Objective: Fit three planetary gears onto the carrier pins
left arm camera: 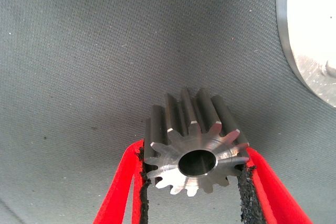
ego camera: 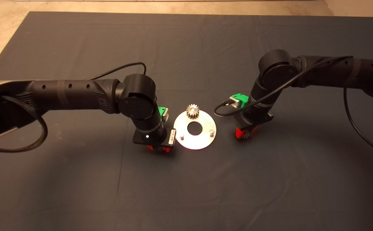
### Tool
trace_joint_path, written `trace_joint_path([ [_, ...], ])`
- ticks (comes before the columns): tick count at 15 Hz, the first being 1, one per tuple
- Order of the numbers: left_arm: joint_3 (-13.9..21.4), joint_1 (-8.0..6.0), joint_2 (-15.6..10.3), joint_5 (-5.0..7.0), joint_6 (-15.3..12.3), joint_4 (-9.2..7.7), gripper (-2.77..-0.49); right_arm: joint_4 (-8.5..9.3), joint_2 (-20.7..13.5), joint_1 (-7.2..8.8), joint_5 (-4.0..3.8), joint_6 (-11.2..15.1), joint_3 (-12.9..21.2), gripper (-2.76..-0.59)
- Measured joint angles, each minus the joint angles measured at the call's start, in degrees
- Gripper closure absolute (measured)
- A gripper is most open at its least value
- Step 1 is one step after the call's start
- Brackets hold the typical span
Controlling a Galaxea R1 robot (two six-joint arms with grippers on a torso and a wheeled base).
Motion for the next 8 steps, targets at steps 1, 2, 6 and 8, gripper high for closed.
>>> trace_joint_path([
  [1,0.0,-0.15,0.0,0.33,0.4,-0.02,-0.86,0.00,0.0,0.00,0.00,0.0,0.0,-0.99],
  [2,0.0,-0.45,-0.2,0.77,0.4,0.13,-0.86,0.00,0.0,0.00,0.00,0.0,0.0,-0.99],
  [6,0.4,-6.15,-0.6,2.38,0.9,-0.23,-0.85,0.00,0.0,0.04,-0.11,0.2,0.1,-0.99],
  [8,0.8,-6.79,-0.6,2.45,0.9,-0.43,-0.85,-0.02,0.0,0.22,-0.28,0.2,0.1,-0.99],
])
